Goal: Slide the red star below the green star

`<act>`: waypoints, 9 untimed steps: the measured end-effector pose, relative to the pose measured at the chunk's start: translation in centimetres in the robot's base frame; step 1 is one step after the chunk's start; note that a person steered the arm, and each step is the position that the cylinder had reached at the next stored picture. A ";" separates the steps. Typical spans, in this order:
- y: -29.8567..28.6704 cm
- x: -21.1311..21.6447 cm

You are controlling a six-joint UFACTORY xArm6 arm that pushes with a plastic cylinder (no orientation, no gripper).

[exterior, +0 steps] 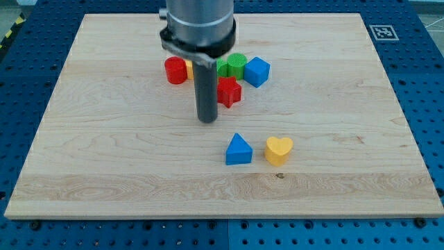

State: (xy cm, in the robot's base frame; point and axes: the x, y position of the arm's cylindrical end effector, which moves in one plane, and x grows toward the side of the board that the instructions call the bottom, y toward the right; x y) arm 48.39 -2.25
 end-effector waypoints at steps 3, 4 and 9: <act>7.3 -4.4; 6.9 -4.8; 3.5 -5.6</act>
